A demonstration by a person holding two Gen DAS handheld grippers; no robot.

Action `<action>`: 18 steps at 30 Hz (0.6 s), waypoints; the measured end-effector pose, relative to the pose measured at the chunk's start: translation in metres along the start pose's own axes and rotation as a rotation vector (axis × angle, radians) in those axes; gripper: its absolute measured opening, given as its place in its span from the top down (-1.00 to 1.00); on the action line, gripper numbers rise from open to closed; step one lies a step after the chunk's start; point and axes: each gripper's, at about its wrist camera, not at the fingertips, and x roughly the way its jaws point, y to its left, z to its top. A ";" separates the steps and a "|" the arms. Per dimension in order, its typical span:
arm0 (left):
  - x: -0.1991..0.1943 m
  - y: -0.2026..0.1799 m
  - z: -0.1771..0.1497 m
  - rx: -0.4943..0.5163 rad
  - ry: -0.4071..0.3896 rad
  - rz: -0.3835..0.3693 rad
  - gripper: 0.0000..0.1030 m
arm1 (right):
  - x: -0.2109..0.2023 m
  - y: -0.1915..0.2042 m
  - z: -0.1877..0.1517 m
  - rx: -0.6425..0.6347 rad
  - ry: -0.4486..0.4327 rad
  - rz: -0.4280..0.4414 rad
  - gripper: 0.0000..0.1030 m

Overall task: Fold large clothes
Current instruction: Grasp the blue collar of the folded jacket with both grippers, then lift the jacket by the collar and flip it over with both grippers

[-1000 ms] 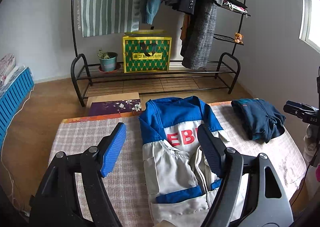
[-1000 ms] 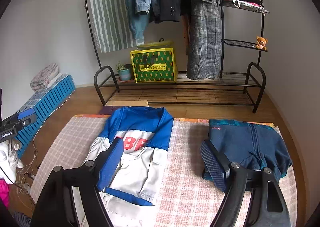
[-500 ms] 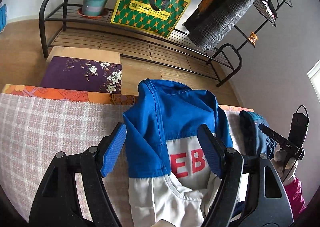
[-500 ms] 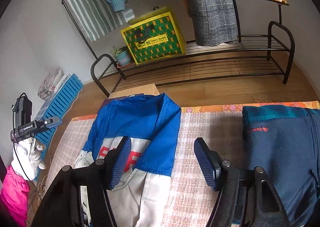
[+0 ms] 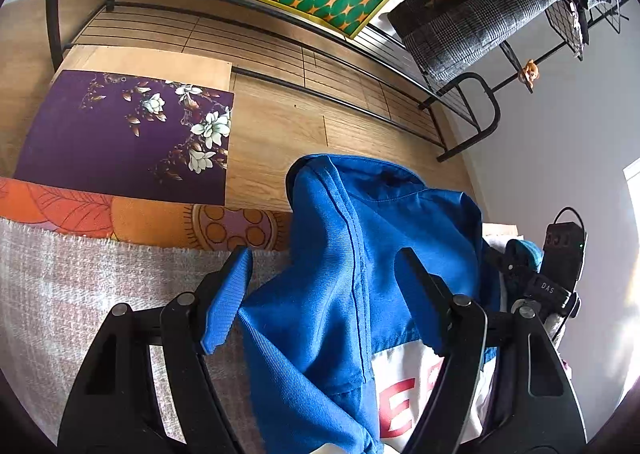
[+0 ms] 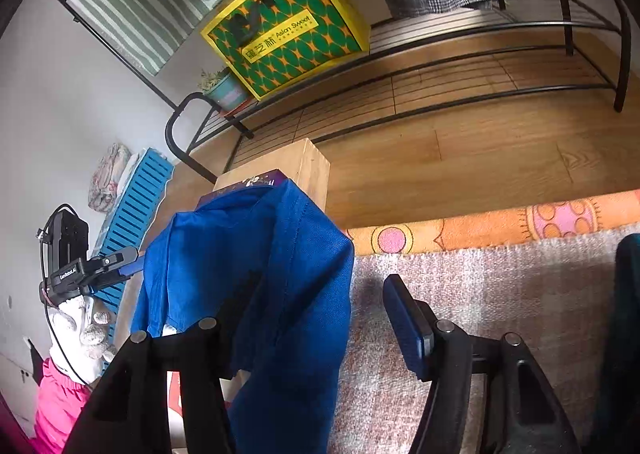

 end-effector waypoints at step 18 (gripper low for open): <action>0.001 -0.027 -0.008 0.078 -0.063 0.028 0.98 | -0.009 0.038 0.006 -0.115 -0.059 -0.038 0.98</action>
